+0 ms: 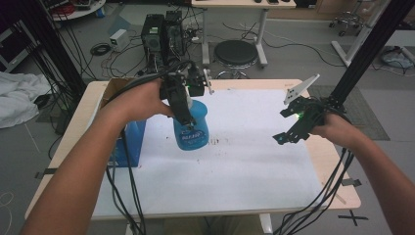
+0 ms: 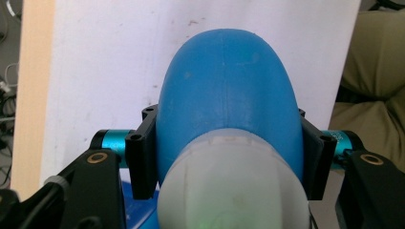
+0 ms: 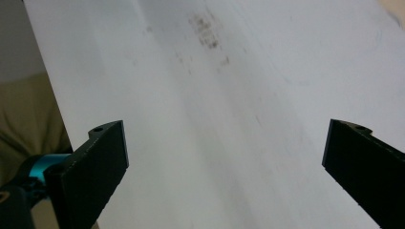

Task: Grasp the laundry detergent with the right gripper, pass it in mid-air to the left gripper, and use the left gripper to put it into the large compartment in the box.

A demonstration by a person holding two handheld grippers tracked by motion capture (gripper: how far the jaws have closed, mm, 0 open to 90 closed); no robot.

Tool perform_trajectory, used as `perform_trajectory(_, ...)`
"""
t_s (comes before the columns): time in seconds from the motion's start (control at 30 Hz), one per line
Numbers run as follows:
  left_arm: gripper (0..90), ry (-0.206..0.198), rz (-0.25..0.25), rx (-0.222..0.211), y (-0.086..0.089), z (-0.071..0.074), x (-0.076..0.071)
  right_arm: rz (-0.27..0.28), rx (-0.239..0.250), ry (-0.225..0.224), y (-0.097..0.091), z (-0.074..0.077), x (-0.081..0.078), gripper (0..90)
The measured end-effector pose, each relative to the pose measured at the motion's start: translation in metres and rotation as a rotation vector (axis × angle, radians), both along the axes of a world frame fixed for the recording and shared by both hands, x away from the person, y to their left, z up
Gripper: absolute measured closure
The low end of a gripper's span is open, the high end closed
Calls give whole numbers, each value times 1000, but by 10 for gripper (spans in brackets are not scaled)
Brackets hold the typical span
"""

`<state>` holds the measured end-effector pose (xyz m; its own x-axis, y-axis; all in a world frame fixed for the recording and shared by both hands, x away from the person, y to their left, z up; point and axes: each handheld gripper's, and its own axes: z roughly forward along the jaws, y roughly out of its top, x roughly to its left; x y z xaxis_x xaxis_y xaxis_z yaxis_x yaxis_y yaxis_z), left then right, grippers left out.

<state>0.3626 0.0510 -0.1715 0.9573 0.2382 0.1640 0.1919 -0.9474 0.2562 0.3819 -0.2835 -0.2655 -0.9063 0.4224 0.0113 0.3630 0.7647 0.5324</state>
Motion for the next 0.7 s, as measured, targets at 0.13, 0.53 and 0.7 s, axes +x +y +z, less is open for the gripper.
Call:
perform_trajectory(0.13,380,-8,45,4,12,8,6,-67,-99,45,-13,4,8,12)
perform_trajectory(0.53,381,0,182,-2,48,30,21,25,-166,46,-24,8,6,13)
perform_trajectory(0.7,381,-8,240,-5,64,48,22,35,-163,40,-24,12,3,13)
